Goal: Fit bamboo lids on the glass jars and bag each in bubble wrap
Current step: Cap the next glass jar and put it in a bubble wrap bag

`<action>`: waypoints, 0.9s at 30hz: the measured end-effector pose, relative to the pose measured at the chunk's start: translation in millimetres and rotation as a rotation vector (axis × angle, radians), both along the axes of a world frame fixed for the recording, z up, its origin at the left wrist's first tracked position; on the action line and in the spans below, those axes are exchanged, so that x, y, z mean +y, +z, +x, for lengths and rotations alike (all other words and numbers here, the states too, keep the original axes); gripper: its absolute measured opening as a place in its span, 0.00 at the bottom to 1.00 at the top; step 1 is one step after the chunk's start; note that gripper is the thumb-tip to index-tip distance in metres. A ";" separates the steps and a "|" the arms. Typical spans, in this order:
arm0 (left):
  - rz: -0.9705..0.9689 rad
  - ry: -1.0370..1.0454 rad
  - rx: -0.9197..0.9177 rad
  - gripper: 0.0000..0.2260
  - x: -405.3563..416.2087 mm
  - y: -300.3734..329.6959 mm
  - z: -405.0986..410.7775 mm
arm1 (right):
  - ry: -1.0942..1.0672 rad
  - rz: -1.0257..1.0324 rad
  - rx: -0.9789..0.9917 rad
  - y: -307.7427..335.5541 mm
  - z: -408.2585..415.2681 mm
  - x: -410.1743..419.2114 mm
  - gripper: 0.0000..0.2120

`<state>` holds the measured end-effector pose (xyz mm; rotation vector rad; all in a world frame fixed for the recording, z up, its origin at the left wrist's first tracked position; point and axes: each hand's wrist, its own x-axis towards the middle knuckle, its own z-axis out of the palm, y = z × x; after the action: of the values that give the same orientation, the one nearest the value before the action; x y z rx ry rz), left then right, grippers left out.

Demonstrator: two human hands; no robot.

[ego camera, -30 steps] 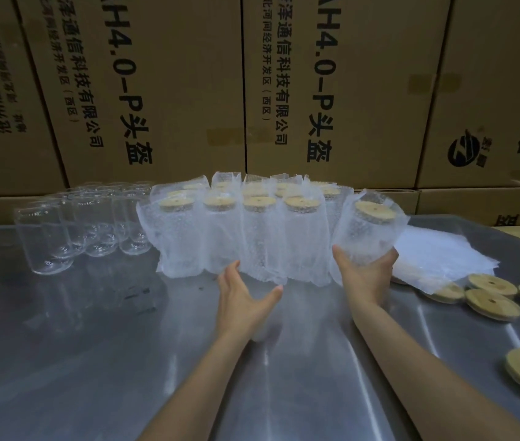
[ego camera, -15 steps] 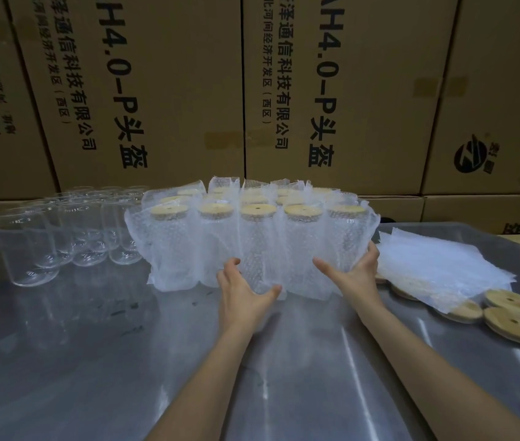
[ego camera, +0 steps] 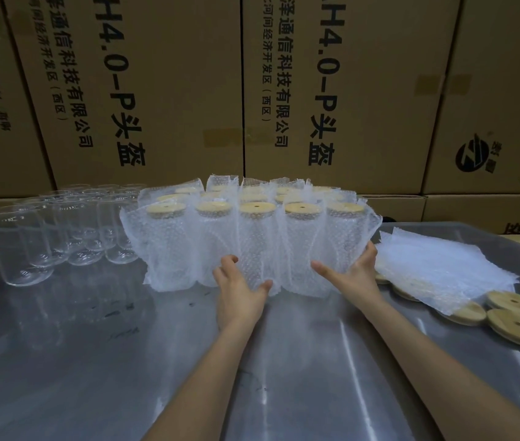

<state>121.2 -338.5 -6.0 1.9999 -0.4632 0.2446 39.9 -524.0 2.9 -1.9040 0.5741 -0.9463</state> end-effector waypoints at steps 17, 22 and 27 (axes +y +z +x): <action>0.006 -0.068 0.017 0.26 25.1 -0.5 -27.1 | -0.120 -0.015 0.068 -6.1 -25.7 22.9 0.58; 0.008 -0.087 0.026 0.18 43.4 0.5 -47.2 | -0.159 -0.037 0.068 -6.8 -42.2 48.1 0.48; 0.023 -0.244 -0.001 0.17 63.8 -2.3 -58.9 | 0.083 -0.526 0.406 -11.4 -63.1 95.2 0.33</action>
<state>62.3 -274.7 -8.3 1.9431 -0.7071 0.0888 -23.2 -428.7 -8.5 -2.6047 0.5019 -0.6986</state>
